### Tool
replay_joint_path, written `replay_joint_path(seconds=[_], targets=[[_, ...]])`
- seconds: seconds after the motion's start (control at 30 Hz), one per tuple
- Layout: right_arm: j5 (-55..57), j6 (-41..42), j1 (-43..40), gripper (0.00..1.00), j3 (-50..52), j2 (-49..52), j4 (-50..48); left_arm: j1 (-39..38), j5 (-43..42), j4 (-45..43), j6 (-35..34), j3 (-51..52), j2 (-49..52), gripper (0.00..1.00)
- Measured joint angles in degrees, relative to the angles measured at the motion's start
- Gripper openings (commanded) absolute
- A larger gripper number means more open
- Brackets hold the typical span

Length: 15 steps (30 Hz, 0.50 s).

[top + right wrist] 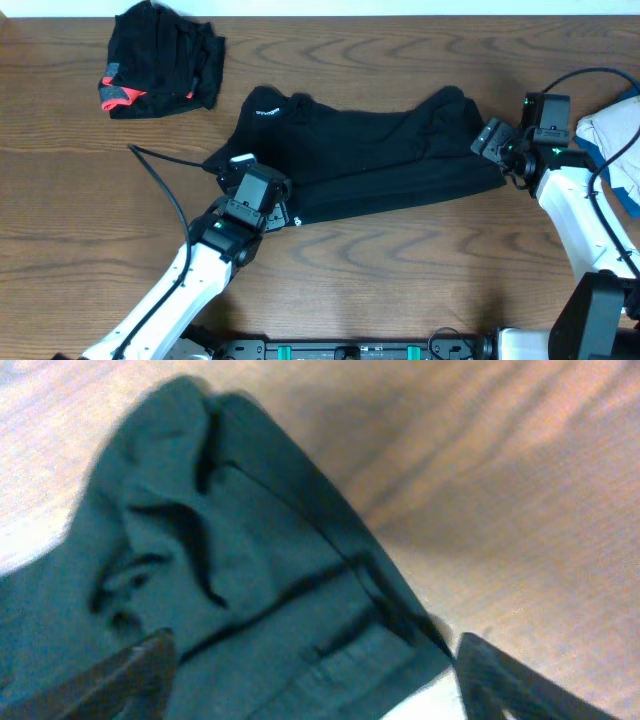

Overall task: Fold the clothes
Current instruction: 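Move both grippers to the shirt's top collar corners and grasp them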

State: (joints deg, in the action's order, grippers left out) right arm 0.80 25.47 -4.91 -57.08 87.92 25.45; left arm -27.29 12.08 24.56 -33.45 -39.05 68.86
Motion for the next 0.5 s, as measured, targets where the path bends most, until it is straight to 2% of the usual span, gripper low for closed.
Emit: replay_joint_path(seconds=[0.2,0.33,0.5], targets=[[-9.1,-4.7,0.0,0.96,-0.5,-1.9,-5.0,0.0,0.0,-1.7,5.9,-1.1,-6.6,0.72],[-15.0,-7.5,0.8,0.97,-4.5,-2.0,-1.5,0.0,-0.1,-2.0,10.3,-6.5,-7.8,0.72],[-14.5,-9.0,2.5,0.98,-12.6,-1.9,4.2,1.2,-0.8,-1.7,14.6,-16.4,-4.6,0.72]])
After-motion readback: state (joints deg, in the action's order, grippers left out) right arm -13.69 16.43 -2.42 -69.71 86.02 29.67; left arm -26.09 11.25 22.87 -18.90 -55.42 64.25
